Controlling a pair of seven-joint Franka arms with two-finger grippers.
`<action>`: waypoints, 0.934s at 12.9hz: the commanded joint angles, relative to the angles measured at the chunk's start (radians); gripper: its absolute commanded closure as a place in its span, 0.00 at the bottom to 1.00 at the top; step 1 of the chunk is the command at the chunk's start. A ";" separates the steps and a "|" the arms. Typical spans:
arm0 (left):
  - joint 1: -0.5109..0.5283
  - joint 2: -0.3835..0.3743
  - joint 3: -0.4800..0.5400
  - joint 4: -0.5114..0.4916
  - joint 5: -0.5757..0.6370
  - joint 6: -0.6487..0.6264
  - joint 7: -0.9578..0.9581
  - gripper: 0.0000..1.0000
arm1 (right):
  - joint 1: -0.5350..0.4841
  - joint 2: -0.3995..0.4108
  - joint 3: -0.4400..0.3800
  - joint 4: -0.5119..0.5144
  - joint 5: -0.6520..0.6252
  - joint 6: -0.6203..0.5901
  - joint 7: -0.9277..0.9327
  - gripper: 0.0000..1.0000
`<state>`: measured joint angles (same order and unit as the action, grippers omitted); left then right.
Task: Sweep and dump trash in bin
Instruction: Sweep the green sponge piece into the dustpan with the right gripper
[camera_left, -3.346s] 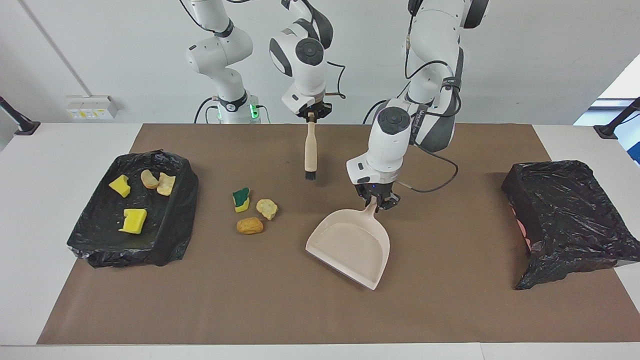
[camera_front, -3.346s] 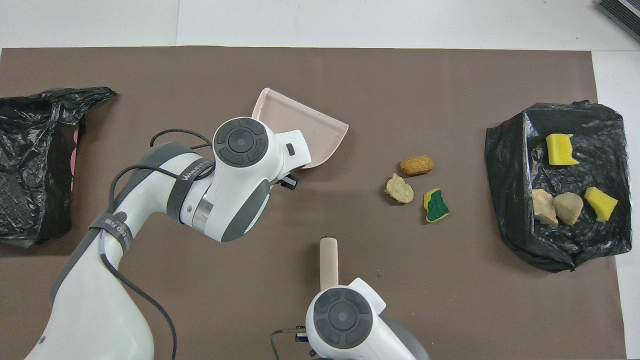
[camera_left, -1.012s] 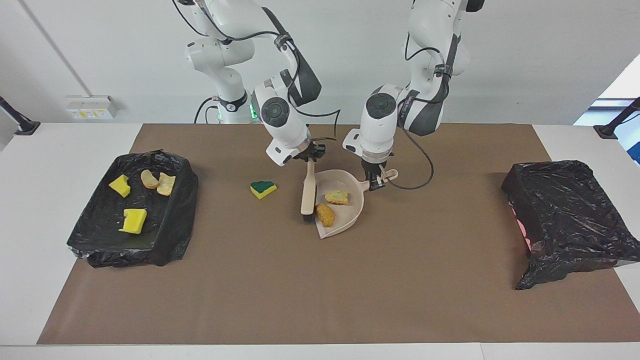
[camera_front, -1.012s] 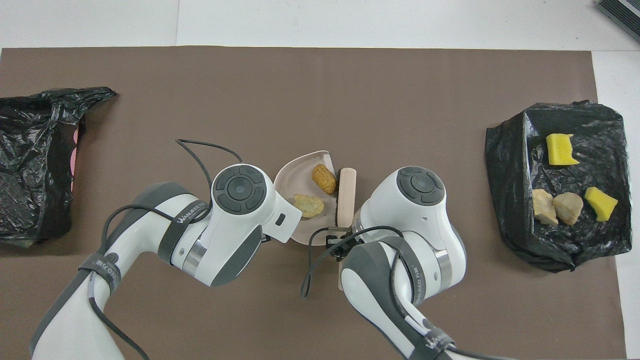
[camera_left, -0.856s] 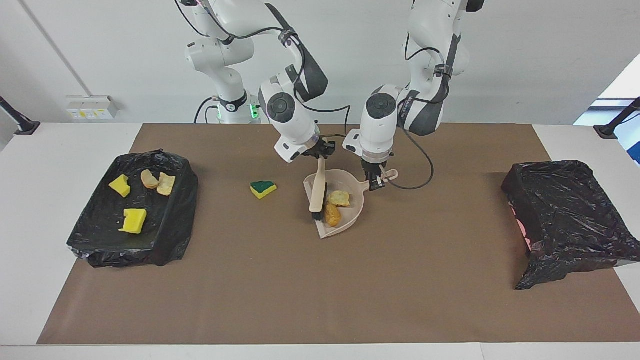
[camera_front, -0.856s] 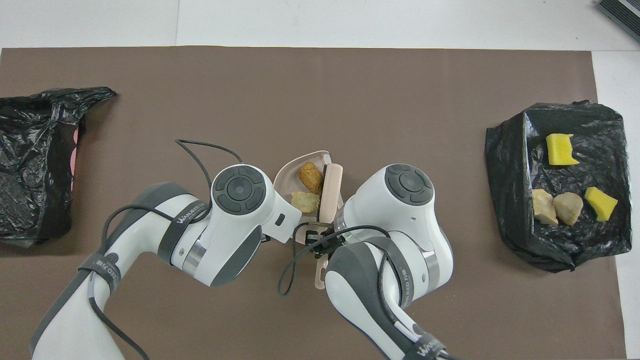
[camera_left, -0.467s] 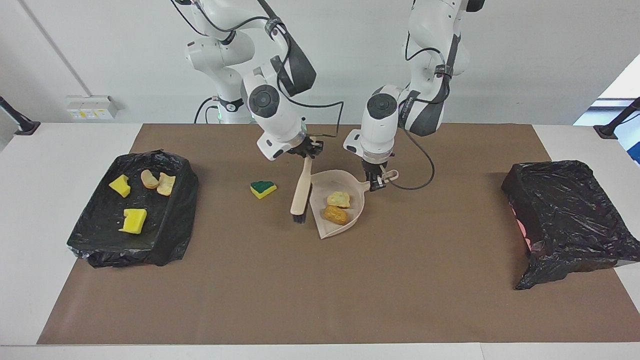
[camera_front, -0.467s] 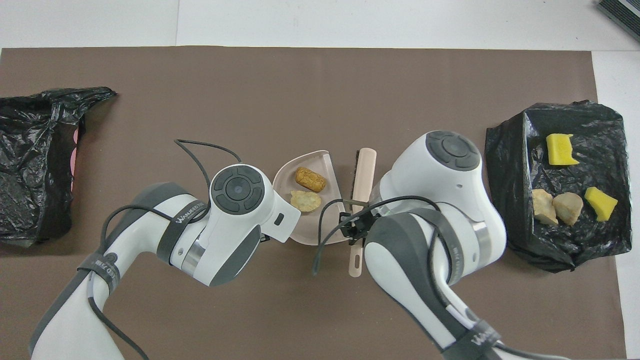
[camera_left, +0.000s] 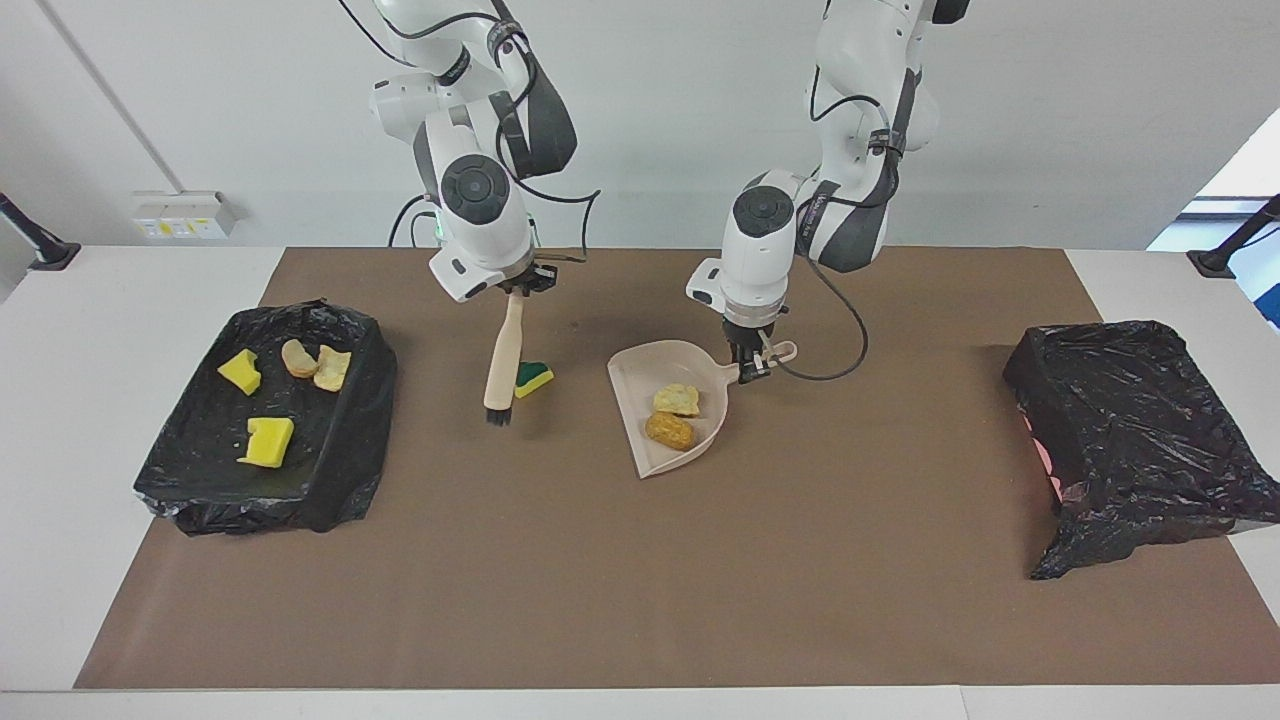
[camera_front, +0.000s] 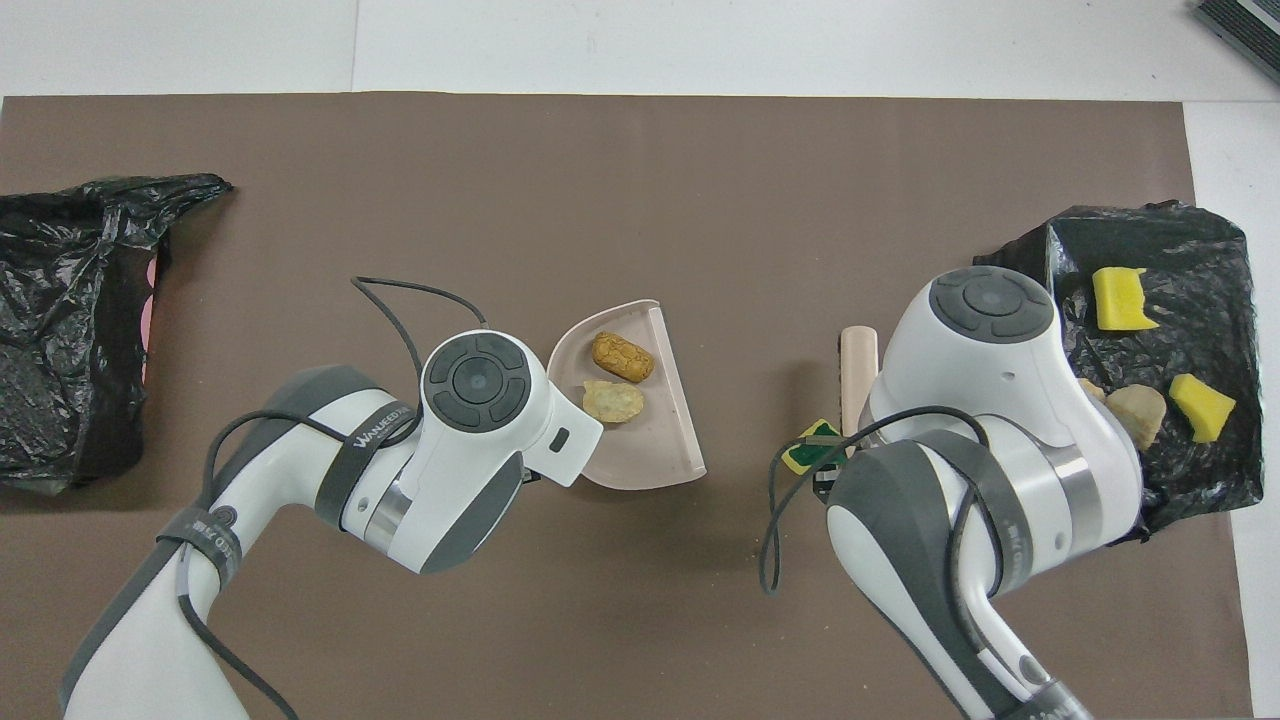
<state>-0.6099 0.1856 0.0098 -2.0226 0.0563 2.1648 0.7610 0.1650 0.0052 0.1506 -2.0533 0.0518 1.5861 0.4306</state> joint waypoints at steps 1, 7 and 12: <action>-0.033 -0.034 0.006 -0.042 0.019 0.032 0.003 1.00 | -0.033 -0.077 0.014 -0.152 -0.029 0.047 -0.027 1.00; -0.048 -0.061 0.006 -0.088 0.019 0.041 0.003 1.00 | 0.036 -0.044 0.018 -0.228 0.144 0.230 0.016 1.00; -0.036 -0.064 0.006 -0.102 0.019 0.044 0.006 1.00 | 0.154 0.044 0.020 -0.196 0.425 0.420 0.045 1.00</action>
<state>-0.6403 0.1541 0.0047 -2.0725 0.0565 2.1863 0.7610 0.2912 -0.0028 0.1659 -2.2726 0.3813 1.9427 0.4603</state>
